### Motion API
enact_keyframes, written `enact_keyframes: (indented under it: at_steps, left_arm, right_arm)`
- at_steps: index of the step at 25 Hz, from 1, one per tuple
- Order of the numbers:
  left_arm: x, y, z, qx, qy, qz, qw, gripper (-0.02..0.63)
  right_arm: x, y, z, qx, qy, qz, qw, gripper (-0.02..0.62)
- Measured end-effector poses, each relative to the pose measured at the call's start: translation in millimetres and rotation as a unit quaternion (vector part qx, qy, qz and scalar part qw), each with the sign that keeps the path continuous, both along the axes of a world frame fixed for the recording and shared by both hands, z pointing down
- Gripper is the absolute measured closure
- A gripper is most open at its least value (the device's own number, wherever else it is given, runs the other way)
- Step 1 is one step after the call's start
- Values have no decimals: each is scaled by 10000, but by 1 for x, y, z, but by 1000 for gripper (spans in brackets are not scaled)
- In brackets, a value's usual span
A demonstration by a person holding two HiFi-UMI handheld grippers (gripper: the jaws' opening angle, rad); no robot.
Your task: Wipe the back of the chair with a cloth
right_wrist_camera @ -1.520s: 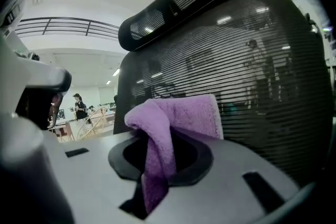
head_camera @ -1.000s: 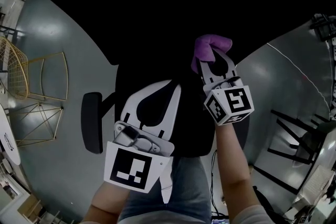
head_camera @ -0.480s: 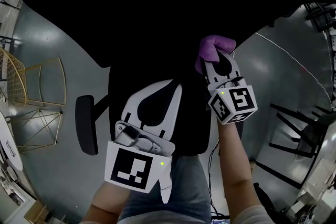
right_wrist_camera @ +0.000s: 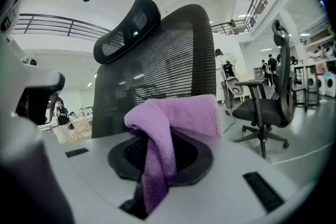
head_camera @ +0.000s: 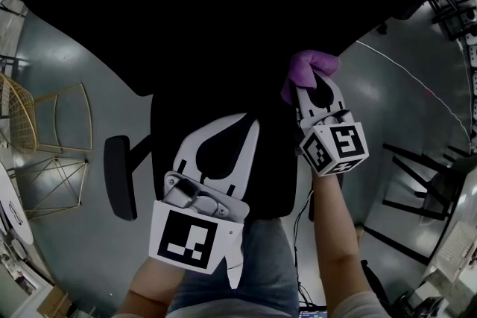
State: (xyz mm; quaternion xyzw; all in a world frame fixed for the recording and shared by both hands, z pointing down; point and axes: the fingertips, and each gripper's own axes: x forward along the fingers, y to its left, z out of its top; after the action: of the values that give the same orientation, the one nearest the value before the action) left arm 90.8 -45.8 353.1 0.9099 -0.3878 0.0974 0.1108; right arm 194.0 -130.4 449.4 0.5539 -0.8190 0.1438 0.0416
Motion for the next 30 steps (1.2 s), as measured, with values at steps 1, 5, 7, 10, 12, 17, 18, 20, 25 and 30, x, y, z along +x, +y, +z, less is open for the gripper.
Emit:
enact_keyframes:
  at_steps: [1,5,7,10,12,17,18,20,25,30]
  left_arm:
    - [0,0,1,-5,-6,8,10000,597]
    - [-2,2,6,-46,-42,31,10000,597]
    - [-2,2,7,-51,-55,45,10000,597]
    - [1,2,9,-57,-69,66,9999,597]
    - [1,2,10,-69,-75,86,9999,597]
    - [3,1,13,-94,-119,135,9998,597]
    - [2,1,14,-103,-128,142,9998,597]
    - [1,0,15,-110,-128,137,9998,597]
    - [-3,0,17,-136,-99,85,9998,597]
    - [-13,-1,18,-151,-111,14,9998,597]
  right_arm:
    - [0,0,0,28,-28,14,10000,528]
    - [-1,2,2,97,-101,32,9999,529]
    - [-1,4,9,40,-112,23,9999,528]
    - [-1,10,25,-114,-74,-2,9999,528]
    - [-3,14,38,-224,-44,-32,9997,528]
    - [-7,19,59,-437,-76,-104,9990,528]
    - [-8,19,60,-443,-94,-102,9989,529]
    - [-8,18,59,-438,-115,-107,9989,528]
    - [-12,17,58,-470,-78,-124,9988,528]
    - [-21,13,58,-478,-86,-190,9986,528]
